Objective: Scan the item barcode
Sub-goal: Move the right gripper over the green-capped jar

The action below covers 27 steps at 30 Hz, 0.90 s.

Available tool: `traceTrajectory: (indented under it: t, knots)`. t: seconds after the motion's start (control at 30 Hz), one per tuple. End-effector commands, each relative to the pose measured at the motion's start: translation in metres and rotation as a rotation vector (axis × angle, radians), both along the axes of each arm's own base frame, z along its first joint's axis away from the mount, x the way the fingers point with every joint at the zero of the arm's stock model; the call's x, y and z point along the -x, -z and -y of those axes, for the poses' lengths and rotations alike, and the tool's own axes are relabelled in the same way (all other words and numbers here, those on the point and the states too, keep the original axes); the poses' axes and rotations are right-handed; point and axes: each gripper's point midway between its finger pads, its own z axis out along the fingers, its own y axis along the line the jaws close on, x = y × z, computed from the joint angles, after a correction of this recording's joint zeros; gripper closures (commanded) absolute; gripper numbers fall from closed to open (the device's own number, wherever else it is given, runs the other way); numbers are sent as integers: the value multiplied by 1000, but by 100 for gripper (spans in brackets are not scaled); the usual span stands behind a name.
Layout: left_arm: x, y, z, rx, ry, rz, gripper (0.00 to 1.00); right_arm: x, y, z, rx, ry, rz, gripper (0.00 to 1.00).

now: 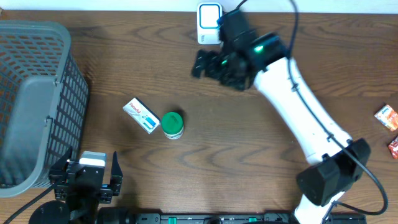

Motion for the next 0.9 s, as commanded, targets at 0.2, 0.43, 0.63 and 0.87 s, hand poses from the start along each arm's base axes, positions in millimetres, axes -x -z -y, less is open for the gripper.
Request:
traceTrajectory:
  t: [0.2, 0.43, 0.63, 0.87]
  knots:
    - [0, 1, 0, 12, -3, -3, 13, 29, 36, -39, -21, 576, -245, 1]
    - [0, 1, 0, 12, -3, -3, 14, 40, 95, -71, 2, 609, -429, 1]
    - [0, 1, 0, 12, -3, -3, 14, 54, 144, -89, 37, 575, -574, 1]
    - [0, 0, 0, 12, -3, -2, 14, 60, 156, -101, 40, 549, -585, 1]
